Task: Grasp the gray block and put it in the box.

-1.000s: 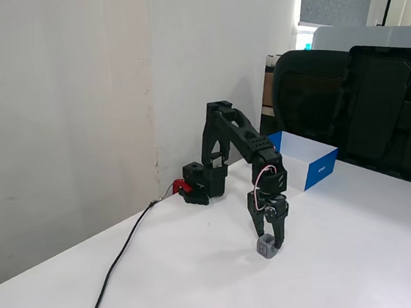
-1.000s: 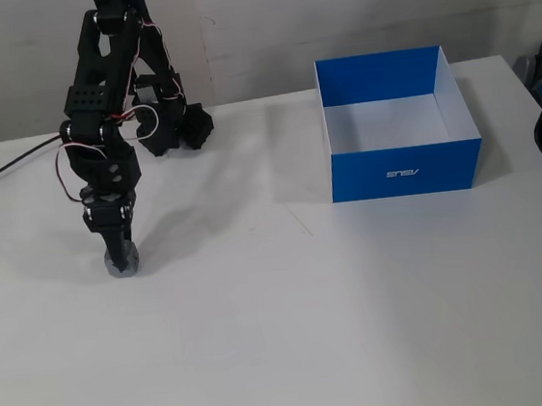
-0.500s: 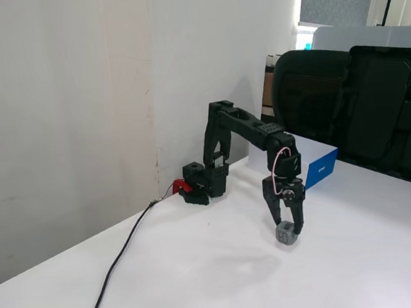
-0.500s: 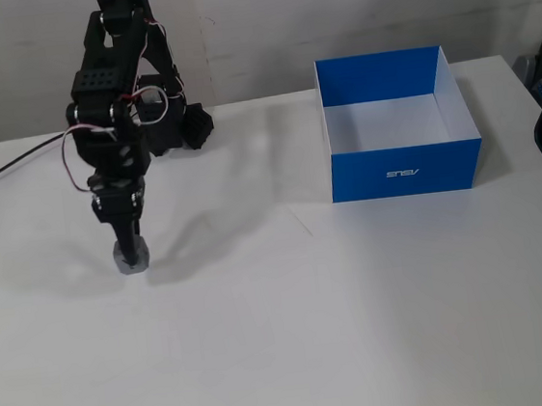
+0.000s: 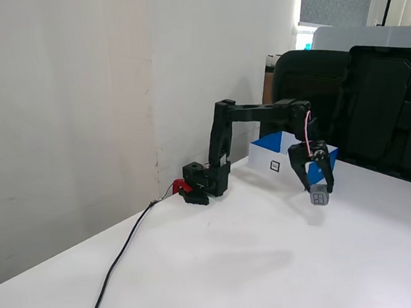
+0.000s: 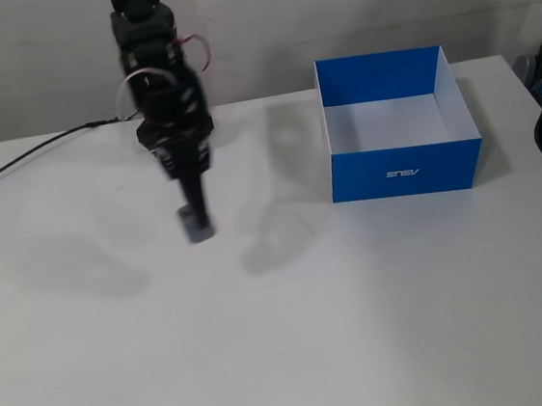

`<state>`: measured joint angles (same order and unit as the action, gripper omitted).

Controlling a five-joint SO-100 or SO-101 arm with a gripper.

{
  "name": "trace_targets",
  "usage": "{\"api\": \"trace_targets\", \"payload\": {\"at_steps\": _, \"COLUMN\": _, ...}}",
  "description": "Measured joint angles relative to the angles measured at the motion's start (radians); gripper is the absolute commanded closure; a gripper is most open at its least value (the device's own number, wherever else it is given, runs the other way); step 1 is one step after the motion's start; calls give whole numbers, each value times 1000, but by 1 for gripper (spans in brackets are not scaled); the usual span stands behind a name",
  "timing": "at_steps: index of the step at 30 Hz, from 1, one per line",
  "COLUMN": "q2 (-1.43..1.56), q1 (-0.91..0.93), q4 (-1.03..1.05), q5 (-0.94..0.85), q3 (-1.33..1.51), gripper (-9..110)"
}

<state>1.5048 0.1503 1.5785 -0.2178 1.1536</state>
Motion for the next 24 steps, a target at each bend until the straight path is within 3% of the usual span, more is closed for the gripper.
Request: {"api": "trace_targets", "payload": {"at_steps": 24, "q2": -75, "q1": 877, "q4": 258, "q5": 43, "q3": -344, "gripper": 95}}
